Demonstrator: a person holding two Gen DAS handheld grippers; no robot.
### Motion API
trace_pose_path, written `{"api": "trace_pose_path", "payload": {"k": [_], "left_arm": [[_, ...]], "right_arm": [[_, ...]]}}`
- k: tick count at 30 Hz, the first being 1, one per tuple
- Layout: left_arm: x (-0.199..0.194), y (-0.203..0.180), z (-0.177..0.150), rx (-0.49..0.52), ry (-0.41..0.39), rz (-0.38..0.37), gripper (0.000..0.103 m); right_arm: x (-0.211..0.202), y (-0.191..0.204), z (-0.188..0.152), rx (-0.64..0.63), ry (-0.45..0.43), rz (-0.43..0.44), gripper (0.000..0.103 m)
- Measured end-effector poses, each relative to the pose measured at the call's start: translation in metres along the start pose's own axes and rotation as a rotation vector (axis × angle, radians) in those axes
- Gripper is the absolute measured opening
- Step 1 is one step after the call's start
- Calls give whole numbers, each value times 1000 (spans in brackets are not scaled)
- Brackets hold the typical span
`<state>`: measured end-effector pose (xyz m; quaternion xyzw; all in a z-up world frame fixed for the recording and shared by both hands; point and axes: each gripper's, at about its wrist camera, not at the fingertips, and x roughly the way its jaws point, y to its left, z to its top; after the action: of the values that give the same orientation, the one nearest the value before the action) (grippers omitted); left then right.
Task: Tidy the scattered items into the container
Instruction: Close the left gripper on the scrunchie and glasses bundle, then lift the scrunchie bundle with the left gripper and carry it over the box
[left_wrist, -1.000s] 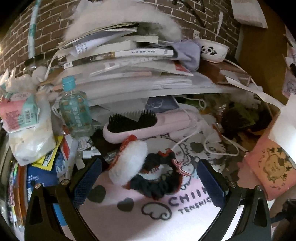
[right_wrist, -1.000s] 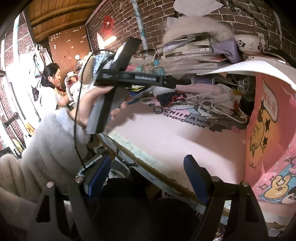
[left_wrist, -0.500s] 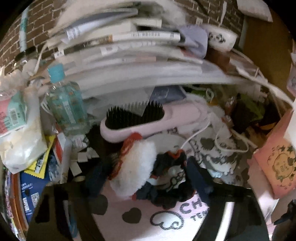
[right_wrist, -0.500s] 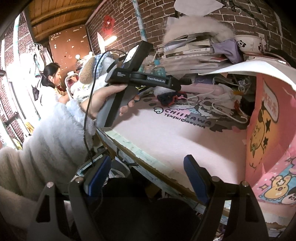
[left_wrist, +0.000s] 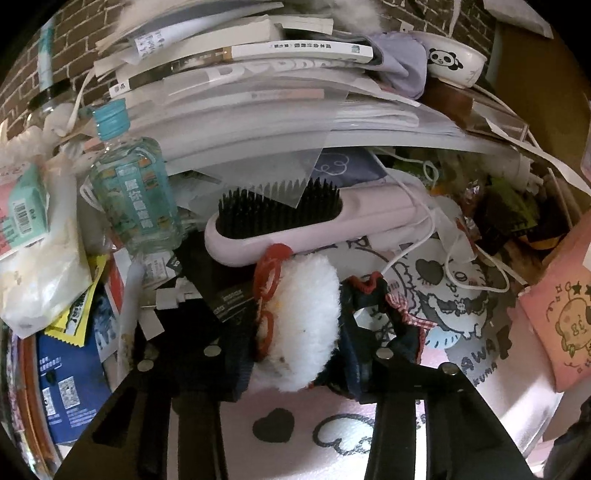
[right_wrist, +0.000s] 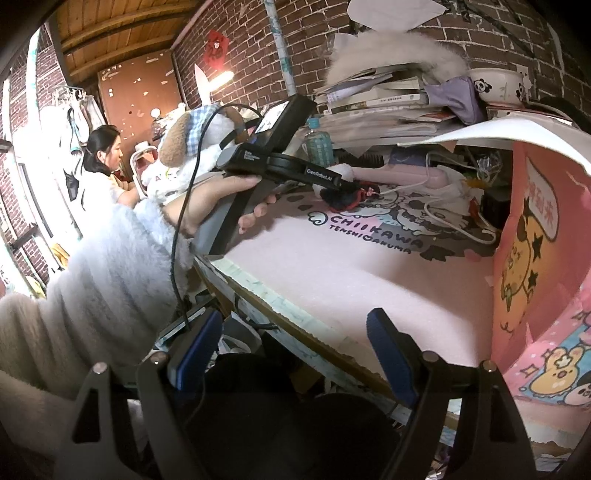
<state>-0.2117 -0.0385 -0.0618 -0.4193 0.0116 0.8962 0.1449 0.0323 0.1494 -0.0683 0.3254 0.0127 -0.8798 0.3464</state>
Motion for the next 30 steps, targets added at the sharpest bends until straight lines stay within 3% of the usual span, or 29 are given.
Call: {"api": "trace_pose_path", "payload": {"k": [15, 30], "left_arm": [[-13, -1, 3, -3, -38, -28, 27], [-64, -21, 13, 30, -130, -18, 27]], "right_arm": [[1, 0, -1, 0, -3, 0, 78], [0, 6, -1, -15, -6, 0, 78]]}}
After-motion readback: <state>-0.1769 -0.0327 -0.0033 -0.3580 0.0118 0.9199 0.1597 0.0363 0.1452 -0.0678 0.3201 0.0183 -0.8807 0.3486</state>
